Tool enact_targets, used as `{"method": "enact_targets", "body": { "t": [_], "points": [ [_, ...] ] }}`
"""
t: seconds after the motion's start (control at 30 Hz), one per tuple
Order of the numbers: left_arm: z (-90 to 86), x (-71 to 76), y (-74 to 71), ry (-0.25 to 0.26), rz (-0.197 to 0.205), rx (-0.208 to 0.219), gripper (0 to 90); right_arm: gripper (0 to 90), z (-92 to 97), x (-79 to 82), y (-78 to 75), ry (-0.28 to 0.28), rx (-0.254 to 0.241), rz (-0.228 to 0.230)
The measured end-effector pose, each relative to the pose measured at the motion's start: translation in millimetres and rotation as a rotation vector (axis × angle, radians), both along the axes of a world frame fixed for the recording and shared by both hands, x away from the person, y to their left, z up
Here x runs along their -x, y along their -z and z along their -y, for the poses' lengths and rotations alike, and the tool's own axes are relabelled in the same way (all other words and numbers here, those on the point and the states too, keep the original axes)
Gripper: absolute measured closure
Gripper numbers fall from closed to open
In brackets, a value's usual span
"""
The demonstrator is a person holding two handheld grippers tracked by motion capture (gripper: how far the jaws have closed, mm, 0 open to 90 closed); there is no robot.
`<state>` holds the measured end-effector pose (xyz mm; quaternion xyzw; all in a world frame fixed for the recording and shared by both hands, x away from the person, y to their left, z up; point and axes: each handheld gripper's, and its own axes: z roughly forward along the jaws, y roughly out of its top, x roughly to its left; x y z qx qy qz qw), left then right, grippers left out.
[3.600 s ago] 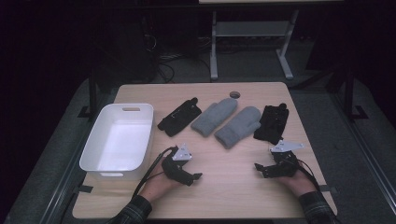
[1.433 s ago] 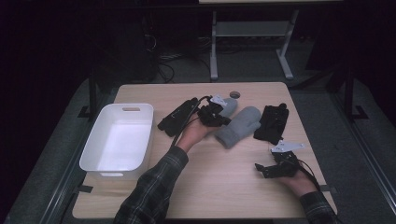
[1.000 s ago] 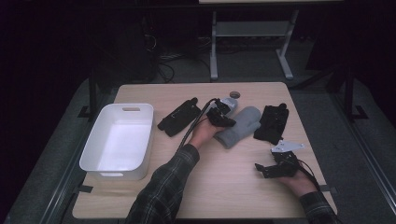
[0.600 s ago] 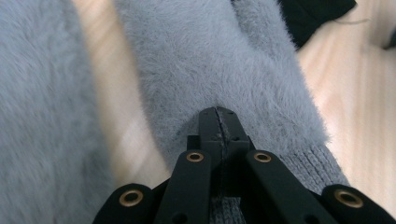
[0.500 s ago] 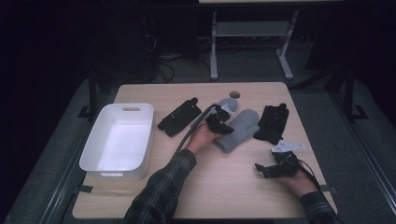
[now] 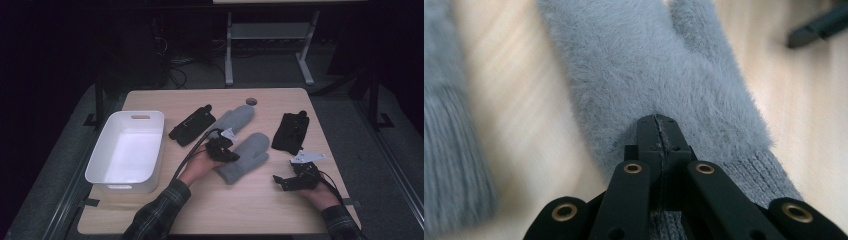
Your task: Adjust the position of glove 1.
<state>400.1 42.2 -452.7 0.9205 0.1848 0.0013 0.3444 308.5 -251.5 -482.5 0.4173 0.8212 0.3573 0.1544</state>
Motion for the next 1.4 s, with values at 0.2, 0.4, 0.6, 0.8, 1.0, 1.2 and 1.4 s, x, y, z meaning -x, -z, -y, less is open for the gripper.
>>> {"method": "enact_targets", "body": {
  "t": [0.2,0.4,0.6,0.8,1.0,1.2,1.4],
  "points": [
    [-13.0,20.8,-0.3,0.04,-0.005,0.009,89.6,9.7,0.0,0.0,0.0,0.0,0.0,0.0],
    [-20.6,37.1,-1.0,0.063,-0.02,0.016,89.6,9.8,0.0,0.0,0.0,0.0,0.0,-0.001],
    [-27.8,55.3,-0.5,0.106,-0.03,0.026,89.6,9.8,0.0,0.0,0.0,0.0,0.001,-0.001],
    [-29.5,67.9,-0.7,0.144,-0.037,0.026,89.6,9.8,0.0,0.1,0.0,0.0,0.0,-0.001],
    [-29.1,70.7,-2.6,0.145,-0.03,0.032,89.4,9.8,0.0,0.0,0.0,-0.001,0.002,0.002],
    [-33.5,67.2,-12.4,0.102,-0.004,0.06,82.1,9.8,0.1,0.0,0.0,-0.003,0.002,0.003],
    [-39.0,51.1,-26.2,0.044,0.027,0.077,77.8,9.7,-0.1,0.2,0.0,-0.002,0.001,-0.001]
  ]
}}
